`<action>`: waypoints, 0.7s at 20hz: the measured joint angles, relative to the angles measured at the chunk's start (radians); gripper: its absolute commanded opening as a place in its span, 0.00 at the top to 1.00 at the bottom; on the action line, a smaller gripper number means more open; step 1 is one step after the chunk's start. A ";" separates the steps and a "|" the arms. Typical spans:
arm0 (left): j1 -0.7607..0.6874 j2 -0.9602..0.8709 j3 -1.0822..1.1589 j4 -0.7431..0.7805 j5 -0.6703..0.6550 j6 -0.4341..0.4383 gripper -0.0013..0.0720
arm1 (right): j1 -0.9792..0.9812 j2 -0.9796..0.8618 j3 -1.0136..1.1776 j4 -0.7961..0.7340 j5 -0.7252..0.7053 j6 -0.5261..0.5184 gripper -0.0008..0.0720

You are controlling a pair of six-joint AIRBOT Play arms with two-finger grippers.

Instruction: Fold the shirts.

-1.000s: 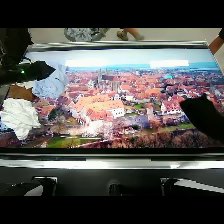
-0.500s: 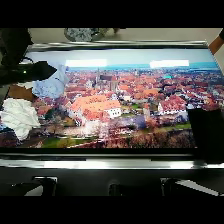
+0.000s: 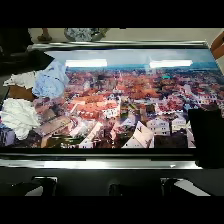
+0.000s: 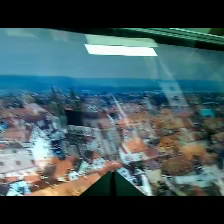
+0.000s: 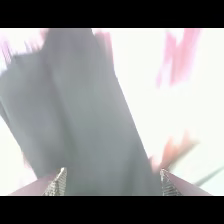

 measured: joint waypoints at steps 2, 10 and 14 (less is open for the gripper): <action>-0.030 -0.038 0.051 0.219 -0.028 -0.078 0.81 | 0.199 0.023 0.094 0.000 -0.112 -0.028 0.15; -0.060 -0.122 -0.210 0.420 -0.383 -0.154 0.15 | 0.903 -0.148 0.136 -0.266 0.211 0.107 0.02; -0.061 -0.055 -0.386 0.384 -0.344 -0.153 0.15 | 1.002 -0.204 0.125 -0.317 0.324 0.127 0.03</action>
